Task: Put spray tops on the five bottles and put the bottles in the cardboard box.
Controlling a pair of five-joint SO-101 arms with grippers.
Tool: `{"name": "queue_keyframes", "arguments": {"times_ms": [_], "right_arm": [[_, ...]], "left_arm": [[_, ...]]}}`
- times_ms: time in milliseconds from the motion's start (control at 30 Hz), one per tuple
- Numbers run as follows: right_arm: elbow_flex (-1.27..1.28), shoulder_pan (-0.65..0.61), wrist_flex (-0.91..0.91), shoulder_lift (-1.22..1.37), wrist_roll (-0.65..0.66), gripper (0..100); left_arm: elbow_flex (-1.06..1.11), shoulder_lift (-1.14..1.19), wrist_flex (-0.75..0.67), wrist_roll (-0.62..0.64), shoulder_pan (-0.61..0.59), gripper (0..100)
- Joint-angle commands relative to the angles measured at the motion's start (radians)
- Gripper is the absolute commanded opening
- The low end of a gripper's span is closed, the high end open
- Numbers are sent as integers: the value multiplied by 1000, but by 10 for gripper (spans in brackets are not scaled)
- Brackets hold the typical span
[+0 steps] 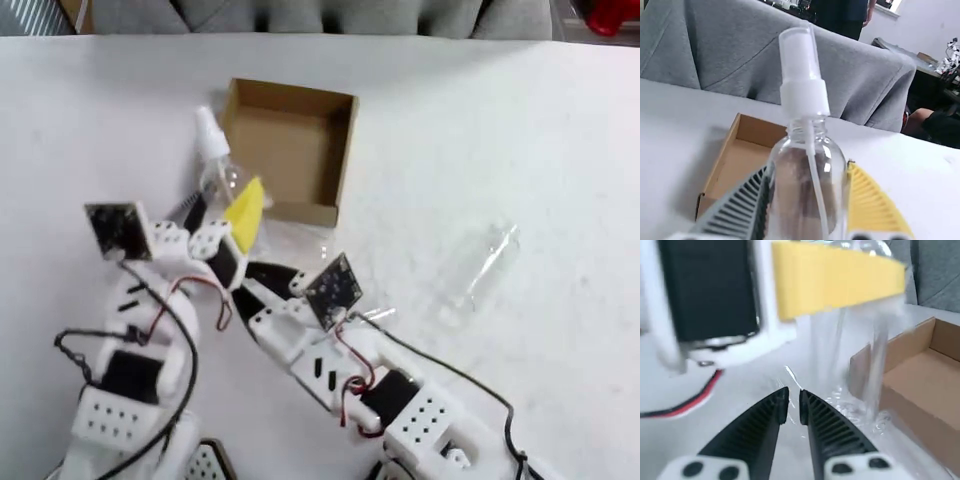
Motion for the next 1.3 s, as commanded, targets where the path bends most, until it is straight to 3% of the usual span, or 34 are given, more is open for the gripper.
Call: {"name": "queue_keyframes", "arguments": {"times_ms": [0, 267, 667, 800, 900, 1000, 1267], "right_arm": [[-11, 7, -19, -16, 6, 15], [3, 90, -24, -25, 3, 15], [5, 162, -15, -24, 11, 15], [0, 166, 71, -27, 12, 15], [-3, 185, 156, -27, 84, 15], [-3, 266, 231, -27, 155, 15], [-2, 570, 501, -27, 160, 15]], "left_arm": [[-14, -150, 38, 0, 41, 20], [-9, -205, 120, -72, 47, 20], [-6, -203, 115, -94, 38, 20], [0, -199, 80, -101, 25, 20], [0, -197, 58, -196, 7, 20], [0, -197, 28, -267, 8, 20], [-8, -165, -112, -361, 8, 20]]}}
